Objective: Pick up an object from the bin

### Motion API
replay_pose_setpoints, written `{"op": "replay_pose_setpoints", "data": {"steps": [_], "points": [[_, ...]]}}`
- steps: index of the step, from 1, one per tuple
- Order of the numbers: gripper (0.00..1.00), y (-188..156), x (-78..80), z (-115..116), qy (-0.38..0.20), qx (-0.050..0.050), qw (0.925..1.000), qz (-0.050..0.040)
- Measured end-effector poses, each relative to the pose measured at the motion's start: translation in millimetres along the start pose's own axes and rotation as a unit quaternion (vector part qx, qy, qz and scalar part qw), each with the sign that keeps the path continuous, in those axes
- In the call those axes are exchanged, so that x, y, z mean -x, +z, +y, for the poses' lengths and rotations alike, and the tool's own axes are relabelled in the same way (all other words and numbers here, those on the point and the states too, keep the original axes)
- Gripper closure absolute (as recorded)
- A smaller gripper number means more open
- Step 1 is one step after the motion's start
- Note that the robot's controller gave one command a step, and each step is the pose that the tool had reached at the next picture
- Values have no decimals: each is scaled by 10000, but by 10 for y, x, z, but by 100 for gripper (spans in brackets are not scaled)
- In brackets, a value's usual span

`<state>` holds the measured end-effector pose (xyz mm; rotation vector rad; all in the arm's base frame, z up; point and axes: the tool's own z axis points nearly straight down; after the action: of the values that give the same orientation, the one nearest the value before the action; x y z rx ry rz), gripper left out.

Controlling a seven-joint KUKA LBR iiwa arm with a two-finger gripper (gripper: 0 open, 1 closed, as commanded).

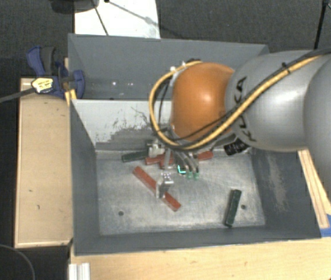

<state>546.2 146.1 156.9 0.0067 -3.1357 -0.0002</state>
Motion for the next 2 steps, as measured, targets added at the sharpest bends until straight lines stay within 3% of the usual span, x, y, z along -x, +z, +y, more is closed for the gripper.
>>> {"op": "replay_pose_setpoints", "data": {"steps": [1,2], "points": [[0,-43,20,-7,19,6,10000,-40],[100,829,-36,-121,392,16,9992,-73]]}}
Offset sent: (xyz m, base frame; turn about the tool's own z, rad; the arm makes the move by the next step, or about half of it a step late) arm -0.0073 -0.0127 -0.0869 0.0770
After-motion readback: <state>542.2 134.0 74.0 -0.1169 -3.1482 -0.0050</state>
